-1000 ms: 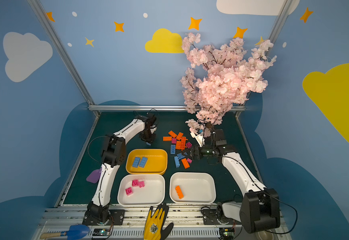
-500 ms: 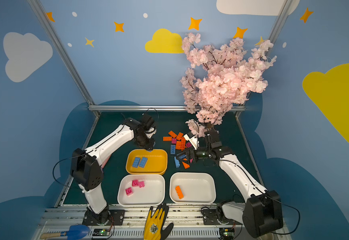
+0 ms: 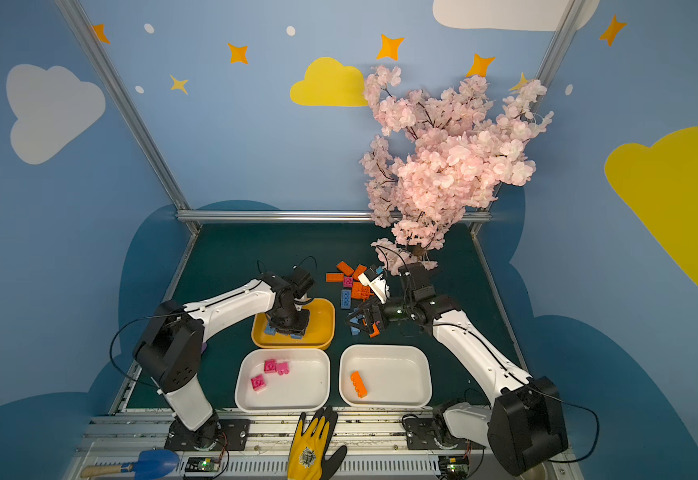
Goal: Sort the legos into containers by color
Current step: 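Lower the blue brick into the yellow bin and open the left gripper, then move the left gripper back to the pile and grasp an orange brick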
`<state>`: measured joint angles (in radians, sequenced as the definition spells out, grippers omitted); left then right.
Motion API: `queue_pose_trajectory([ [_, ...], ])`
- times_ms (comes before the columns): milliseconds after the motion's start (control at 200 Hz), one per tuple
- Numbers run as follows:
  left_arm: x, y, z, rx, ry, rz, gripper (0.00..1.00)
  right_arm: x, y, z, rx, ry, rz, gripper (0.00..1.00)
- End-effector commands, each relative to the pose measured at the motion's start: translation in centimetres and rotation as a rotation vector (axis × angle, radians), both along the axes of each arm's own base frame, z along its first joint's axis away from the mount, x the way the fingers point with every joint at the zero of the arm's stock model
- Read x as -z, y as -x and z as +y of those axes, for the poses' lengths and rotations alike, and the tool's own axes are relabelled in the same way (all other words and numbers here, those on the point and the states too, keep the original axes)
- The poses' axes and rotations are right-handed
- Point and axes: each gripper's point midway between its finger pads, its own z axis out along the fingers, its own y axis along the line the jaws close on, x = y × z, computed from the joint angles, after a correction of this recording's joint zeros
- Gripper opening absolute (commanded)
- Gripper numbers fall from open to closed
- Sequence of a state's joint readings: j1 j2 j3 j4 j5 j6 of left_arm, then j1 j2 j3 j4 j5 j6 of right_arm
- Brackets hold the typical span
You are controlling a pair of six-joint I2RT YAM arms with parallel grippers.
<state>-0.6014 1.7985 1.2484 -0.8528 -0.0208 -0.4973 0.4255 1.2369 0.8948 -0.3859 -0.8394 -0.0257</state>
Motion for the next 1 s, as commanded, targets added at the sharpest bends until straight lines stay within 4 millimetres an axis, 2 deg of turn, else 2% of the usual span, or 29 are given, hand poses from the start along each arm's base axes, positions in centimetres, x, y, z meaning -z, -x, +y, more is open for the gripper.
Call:
queue_pose_trajectory([
  [0,0.9,-2.3,1.1,-0.091,-0.038,-0.055,0.34,0.1,0.0,-0.1,0.008,0.013,-0.011,0.93],
  [130,1.5,-2.5,1.8,-0.120,-0.066,-0.047,0.38,0.1,0.1,-0.2,0.010,0.020,-0.014,0.94],
  [270,0.8,-2.2,2.3,-0.132,-0.078,-0.046,0.48,0.0,0.1,-0.2,0.009,0.023,-0.018,0.93],
  [335,-0.1,-2.2,2.1,-0.131,-0.061,-0.053,0.55,0.1,0.1,-0.2,0.007,0.024,-0.016,0.94],
  [566,-4.7,-3.0,1.3,-0.104,-0.005,-0.109,0.66,0.0,0.0,-0.4,0.012,0.025,-0.023,0.94],
  [681,-6.6,-4.7,0.2,-0.069,0.030,-0.144,0.72,-0.1,-0.2,-0.4,0.015,0.027,-0.031,0.94],
  [791,-7.7,-7.2,-1.6,-0.016,0.081,-0.187,0.75,-0.2,-0.6,-0.7,0.030,0.032,-0.041,0.93],
  [916,-8.0,-10.7,-3.6,0.107,0.086,-0.241,0.76,-0.4,-1.2,-1.0,0.052,0.035,-0.052,0.93],
  [996,-7.5,-13.3,-4.5,0.205,0.079,-0.289,0.76,-0.5,-1.5,-1.4,0.067,0.035,-0.056,0.94],
])
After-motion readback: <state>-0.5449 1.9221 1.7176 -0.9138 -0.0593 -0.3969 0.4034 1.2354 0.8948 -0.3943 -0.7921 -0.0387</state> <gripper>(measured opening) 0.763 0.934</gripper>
